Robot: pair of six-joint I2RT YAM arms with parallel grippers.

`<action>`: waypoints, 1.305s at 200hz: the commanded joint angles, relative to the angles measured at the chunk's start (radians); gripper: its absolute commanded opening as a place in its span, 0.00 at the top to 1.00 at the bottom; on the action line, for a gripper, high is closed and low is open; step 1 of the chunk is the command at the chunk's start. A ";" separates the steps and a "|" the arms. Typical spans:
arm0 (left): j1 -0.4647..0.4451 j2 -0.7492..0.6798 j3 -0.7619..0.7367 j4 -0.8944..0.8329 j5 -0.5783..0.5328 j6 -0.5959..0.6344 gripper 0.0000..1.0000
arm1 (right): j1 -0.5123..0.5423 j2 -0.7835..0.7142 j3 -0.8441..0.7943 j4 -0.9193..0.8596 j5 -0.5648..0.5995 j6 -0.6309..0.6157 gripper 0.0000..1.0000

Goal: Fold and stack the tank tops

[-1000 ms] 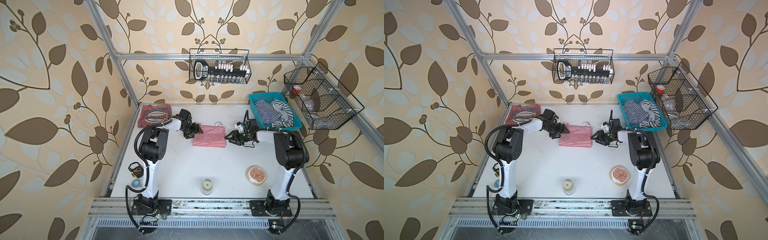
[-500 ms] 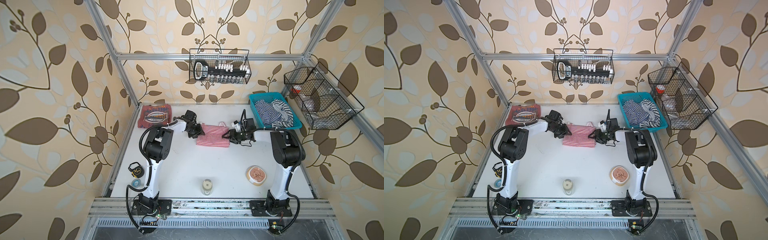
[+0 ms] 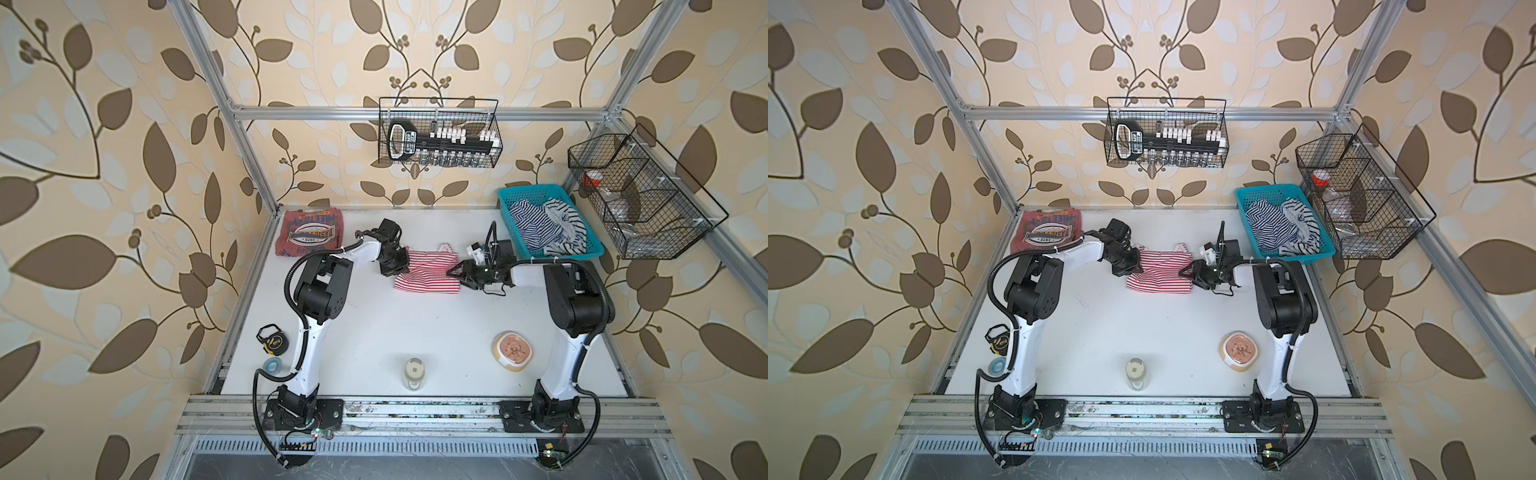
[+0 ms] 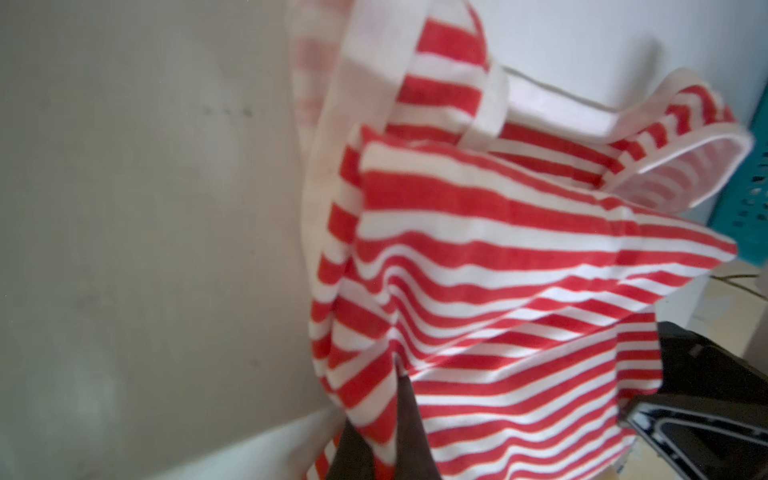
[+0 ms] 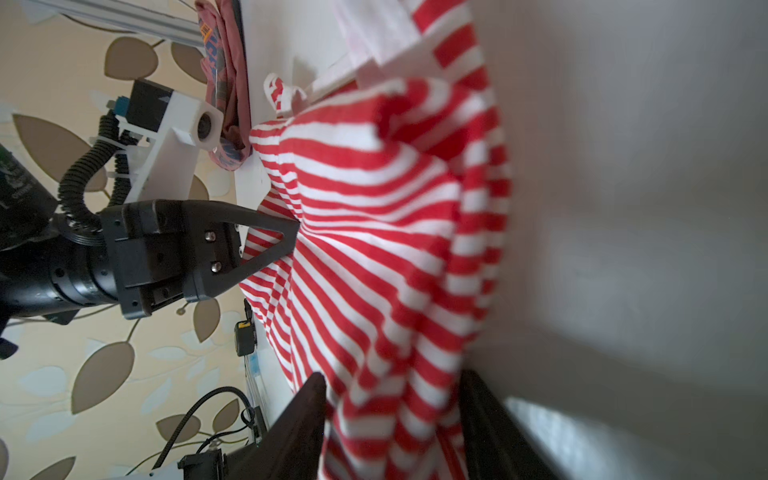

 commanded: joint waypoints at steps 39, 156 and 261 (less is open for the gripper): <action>0.096 0.112 0.387 -0.434 -0.386 0.227 1.00 | -0.035 -0.231 -0.129 -0.062 0.070 -0.009 0.49; 0.227 0.128 0.663 -0.424 -0.519 0.463 1.00 | -0.037 -0.262 -0.176 -0.071 0.083 -0.011 0.54; 0.347 0.009 0.666 -0.390 -0.531 0.572 1.00 | -0.019 -0.227 -0.179 -0.036 0.080 0.006 0.55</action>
